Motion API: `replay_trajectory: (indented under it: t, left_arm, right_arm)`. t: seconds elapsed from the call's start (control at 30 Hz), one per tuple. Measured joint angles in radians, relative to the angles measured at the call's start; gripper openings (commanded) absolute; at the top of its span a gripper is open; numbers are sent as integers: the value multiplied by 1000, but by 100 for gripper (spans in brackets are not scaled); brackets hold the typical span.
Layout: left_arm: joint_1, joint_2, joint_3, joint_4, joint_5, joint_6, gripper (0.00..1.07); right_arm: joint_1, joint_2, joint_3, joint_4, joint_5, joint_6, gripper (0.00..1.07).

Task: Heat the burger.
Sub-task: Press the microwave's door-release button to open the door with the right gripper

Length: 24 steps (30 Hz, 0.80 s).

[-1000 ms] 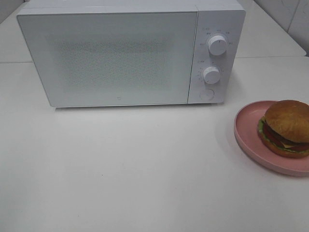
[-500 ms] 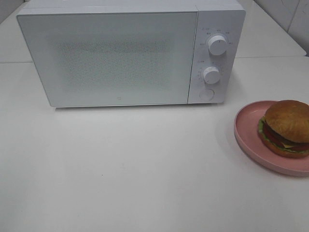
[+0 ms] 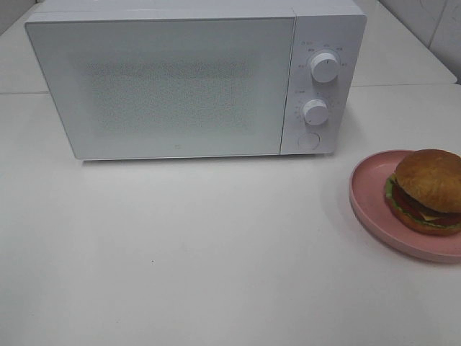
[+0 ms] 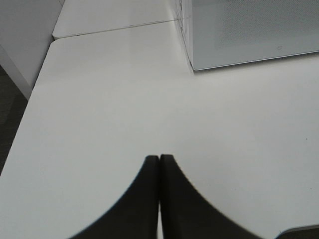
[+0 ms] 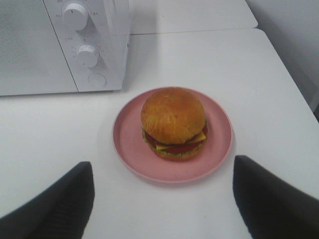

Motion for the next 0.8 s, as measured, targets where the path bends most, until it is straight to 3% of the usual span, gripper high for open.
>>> replay_trajectory:
  t: [0.27,0.57,0.8]
  left_arm:
    - [0,0,0,0,0,0,0]
    - [0,0,0,0,0,0,0]
    - [0,0,0,0,0,0,0]
  right_arm:
    - [0,221,0,0,-279,0,73]
    - [0,395,0,1,-441,0,73]
    - [0,606,0,1,-614,0,65]
